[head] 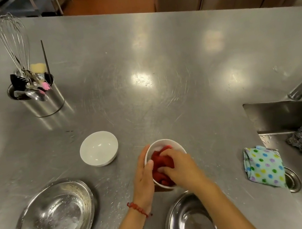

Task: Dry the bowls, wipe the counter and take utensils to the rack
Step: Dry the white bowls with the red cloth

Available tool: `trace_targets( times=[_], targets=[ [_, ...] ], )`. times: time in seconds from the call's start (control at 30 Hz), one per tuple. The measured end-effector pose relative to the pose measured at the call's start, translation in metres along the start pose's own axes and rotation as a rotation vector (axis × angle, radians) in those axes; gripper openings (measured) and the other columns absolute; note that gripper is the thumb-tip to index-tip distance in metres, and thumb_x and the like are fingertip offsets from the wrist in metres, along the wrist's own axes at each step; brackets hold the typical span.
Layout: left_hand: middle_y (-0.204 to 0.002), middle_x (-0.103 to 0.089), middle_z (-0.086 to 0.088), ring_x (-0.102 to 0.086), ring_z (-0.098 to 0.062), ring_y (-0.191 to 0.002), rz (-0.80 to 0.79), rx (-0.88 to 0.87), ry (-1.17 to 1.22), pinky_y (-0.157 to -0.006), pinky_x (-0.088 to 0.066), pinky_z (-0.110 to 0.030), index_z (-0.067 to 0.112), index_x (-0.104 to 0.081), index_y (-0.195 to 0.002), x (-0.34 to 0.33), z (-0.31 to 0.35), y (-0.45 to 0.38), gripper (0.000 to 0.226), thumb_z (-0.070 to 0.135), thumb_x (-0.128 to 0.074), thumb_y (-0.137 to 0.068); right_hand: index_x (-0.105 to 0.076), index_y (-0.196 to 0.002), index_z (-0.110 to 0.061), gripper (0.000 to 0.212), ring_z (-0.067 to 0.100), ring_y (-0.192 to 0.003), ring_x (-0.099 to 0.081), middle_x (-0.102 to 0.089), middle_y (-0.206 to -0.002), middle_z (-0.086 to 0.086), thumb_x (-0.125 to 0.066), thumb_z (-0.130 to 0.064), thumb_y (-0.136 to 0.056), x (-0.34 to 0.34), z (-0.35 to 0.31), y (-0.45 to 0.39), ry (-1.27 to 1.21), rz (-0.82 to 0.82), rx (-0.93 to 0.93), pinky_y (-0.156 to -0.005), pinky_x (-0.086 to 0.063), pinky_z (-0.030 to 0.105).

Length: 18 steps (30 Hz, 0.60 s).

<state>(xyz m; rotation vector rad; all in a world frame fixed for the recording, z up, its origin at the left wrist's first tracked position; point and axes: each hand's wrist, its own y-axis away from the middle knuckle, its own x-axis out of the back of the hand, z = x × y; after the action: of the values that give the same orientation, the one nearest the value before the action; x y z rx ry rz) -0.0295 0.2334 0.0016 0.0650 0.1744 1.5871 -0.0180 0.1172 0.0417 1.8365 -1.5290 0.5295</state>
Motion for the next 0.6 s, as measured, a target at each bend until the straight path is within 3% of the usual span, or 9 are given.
trace_targets(
  times=[0.07, 0.13, 0.23, 0.33, 0.4, 0.47, 0.53, 0.6],
  targets=[
    [-0.125, -0.056, 0.002, -0.055, -0.012, -0.113, 0.012, 0.026, 0.038, -0.084, -0.05, -0.02, 0.028, -0.047, -0.127, -0.004, -0.001, 0.005, 0.042, 0.039, -0.044, -0.086, -0.059, -0.103, -0.033, 0.027, -0.007, -0.084, -0.052, -0.053, -0.095, -0.026, -0.067, -0.021, -0.08, 0.01, -0.001, -0.001, -0.15, -0.086, 0.063, -0.066, -0.039, 0.005],
    [-0.123, -0.056, 0.004, -0.055, -0.009, -0.11, 0.004, 0.04, 0.024, -0.077, -0.05, -0.015, 0.031, -0.046, -0.125, -0.007, -0.001, 0.008, 0.039, 0.043, -0.045, -0.088, -0.058, -0.095, -0.036, 0.027, -0.014, -0.082, -0.052, -0.052, -0.088, -0.028, -0.067, -0.016, -0.08, 0.005, -0.002, 0.004, -0.23, 0.011, 0.092, -0.061, -0.042, 0.003],
    [-0.121, -0.055, 0.006, -0.054, -0.004, -0.107, 0.016, 0.021, 0.002, -0.072, -0.048, -0.005, 0.036, -0.047, -0.12, -0.008, -0.001, 0.01, 0.029, 0.022, -0.039, -0.095, -0.055, -0.106, -0.033, 0.026, -0.005, -0.083, -0.05, -0.053, -0.104, -0.018, -0.059, -0.016, -0.087, -0.014, -0.005, 0.013, -0.216, 0.235, 0.018, -0.063, -0.04, 0.002],
    [-0.115, -0.055, 0.016, -0.056, 0.003, -0.102, 0.045, 0.019, 0.011, -0.07, -0.046, -0.003, 0.041, -0.049, -0.112, -0.006, 0.0, 0.014, 0.033, 0.015, -0.038, -0.095, -0.048, -0.121, -0.024, 0.029, 0.006, -0.097, -0.048, -0.051, -0.122, -0.004, -0.05, -0.018, -0.092, -0.023, -0.005, 0.016, -0.045, 0.281, 0.013, -0.079, -0.042, 0.012],
    [-0.112, -0.056, 0.02, -0.055, 0.012, -0.097, 0.074, 0.016, 0.007, -0.066, -0.047, -0.004, 0.041, -0.048, -0.116, -0.006, 0.002, 0.015, 0.034, 0.016, -0.038, -0.095, -0.048, -0.121, -0.02, 0.03, 0.014, -0.095, -0.052, -0.051, -0.121, 0.0, -0.048, -0.015, -0.092, -0.016, -0.006, 0.017, -0.057, 0.238, -0.011, -0.077, -0.046, 0.019],
    [-0.113, -0.056, 0.016, -0.055, 0.014, -0.095, 0.088, 0.001, -0.026, -0.066, -0.047, -0.003, 0.035, -0.048, -0.121, -0.008, 0.002, 0.015, 0.033, 0.017, -0.037, -0.095, -0.051, -0.117, -0.018, 0.027, 0.013, -0.088, -0.05, -0.053, -0.115, 0.002, -0.051, -0.015, -0.09, -0.005, -0.004, 0.017, -0.05, 0.117, -0.031, -0.071, -0.043, 0.017],
    [-0.116, -0.058, 0.007, -0.057, 0.002, -0.101, 0.097, -0.014, -0.027, -0.073, -0.047, -0.004, 0.027, -0.049, -0.123, -0.011, 0.001, 0.017, 0.033, 0.015, -0.036, -0.095, -0.058, -0.109, -0.02, 0.023, 0.011, -0.088, -0.054, -0.06, -0.102, -0.001, -0.06, -0.02, -0.086, 0.009, 0.001, 0.015, -0.022, -0.05, -0.011, -0.071, -0.04, 0.015],
    [-0.118, -0.058, 0.006, -0.056, -0.005, -0.106, 0.085, -0.009, -0.015, -0.075, -0.045, -0.003, 0.026, -0.05, -0.122, -0.015, 0.001, 0.02, 0.032, 0.015, -0.035, -0.096, -0.064, -0.1, -0.025, 0.02, 0.007, -0.088, -0.057, -0.062, -0.093, -0.008, -0.067, -0.021, -0.081, 0.018, 0.003, 0.016, -0.146, -0.145, 0.021, -0.071, -0.041, 0.011]
  ],
)
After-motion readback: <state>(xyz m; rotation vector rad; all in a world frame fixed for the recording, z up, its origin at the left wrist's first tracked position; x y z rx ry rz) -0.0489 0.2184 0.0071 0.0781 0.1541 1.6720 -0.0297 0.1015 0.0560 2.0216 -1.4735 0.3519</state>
